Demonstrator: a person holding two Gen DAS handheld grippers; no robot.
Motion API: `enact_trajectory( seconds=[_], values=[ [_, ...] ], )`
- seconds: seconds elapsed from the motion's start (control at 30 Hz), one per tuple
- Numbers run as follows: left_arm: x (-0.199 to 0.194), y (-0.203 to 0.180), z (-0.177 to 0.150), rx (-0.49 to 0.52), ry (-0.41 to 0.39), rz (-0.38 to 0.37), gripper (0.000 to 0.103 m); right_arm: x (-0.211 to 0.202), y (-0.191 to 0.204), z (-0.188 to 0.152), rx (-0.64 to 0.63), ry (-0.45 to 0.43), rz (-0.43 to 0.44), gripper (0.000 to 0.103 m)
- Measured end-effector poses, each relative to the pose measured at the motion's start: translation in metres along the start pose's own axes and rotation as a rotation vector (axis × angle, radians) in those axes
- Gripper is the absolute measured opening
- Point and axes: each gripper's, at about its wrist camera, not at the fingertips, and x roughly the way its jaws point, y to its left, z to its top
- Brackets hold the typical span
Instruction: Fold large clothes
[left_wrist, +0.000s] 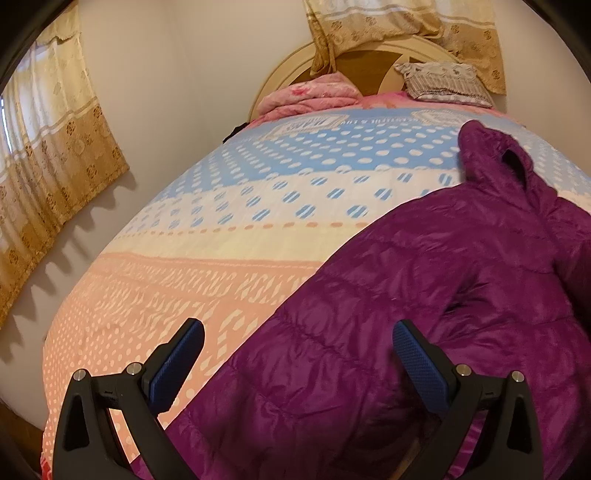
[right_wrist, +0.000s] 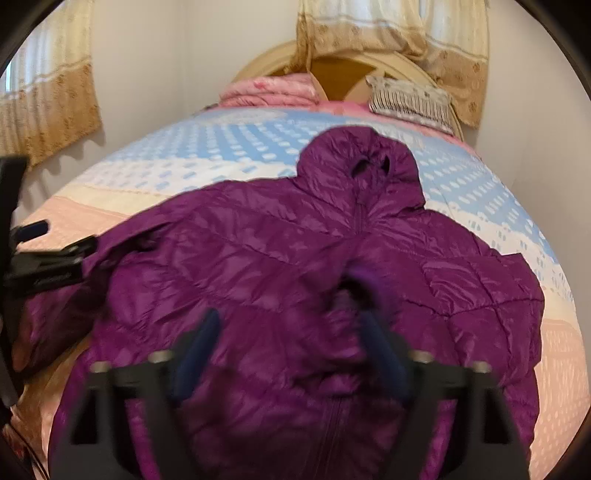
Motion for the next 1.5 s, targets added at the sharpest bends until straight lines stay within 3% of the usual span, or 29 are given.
enact_trajectory(
  seconds=[0.13,0.3,0.4,0.6,0.77,0.8,0.83,0.87,0.9,0.97,1.13,1.27,1.37,1.43,1.5],
  values=[
    [-0.019,-0.019,0.009,0.018,-0.029,-0.028,0.102,-0.026,-0.019,-0.010,0.014,-0.012,-0.028,0.084],
    [-0.046,-0.066,0.017,0.063,-0.060,-0.102,0.102,-0.053,-0.083,-0.036,0.118,-0.002,-0.205,0.084],
    [-0.059,-0.103,0.021,0.089,-0.054,-0.173,0.102,-0.060,-0.112,-0.059,0.183,0.016,-0.257,0.084],
    [-0.076,-0.168,0.026,0.143,-0.064,-0.242,0.102,-0.058,-0.124,-0.103,0.191,0.048,-0.288,0.085],
    [-0.064,-0.193,0.021,0.203,-0.044,-0.232,0.101,-0.049,-0.124,-0.118,0.191,0.054,-0.277,0.086],
    [-0.060,-0.192,0.019,0.200,-0.034,-0.246,0.091,-0.048,-0.123,-0.117,0.189,0.053,-0.285,0.089],
    [-0.055,-0.192,0.017,0.205,-0.017,-0.259,0.062,-0.047,-0.122,-0.118,0.184,0.057,-0.291,0.091],
    [-0.050,-0.192,0.016,0.209,0.006,-0.272,0.043,-0.046,-0.121,-0.118,0.179,0.063,-0.292,0.091],
    [-0.041,-0.190,0.015,0.203,0.055,-0.307,0.015,-0.044,-0.120,-0.117,0.176,0.068,-0.295,0.091],
    [-0.035,-0.184,0.015,0.181,0.072,-0.322,0.013,-0.043,-0.121,-0.119,0.171,0.075,-0.303,0.092],
    [-0.040,-0.159,0.016,0.155,0.017,-0.269,0.010,-0.044,-0.120,-0.122,0.165,0.069,-0.324,0.095],
    [-0.045,-0.152,0.013,0.197,-0.023,-0.229,0.013,-0.043,-0.119,-0.123,0.158,0.080,-0.330,0.096],
    [-0.040,-0.143,0.012,0.177,-0.012,-0.209,0.015,-0.041,-0.126,-0.122,0.189,0.108,-0.263,0.096],
    [-0.035,-0.144,0.010,0.188,-0.001,-0.189,0.026,-0.045,-0.133,-0.121,0.223,0.131,-0.187,0.096],
    [-0.039,-0.143,0.008,0.194,-0.029,-0.180,0.028,-0.058,-0.142,-0.114,0.247,0.147,-0.138,0.094]
  ],
)
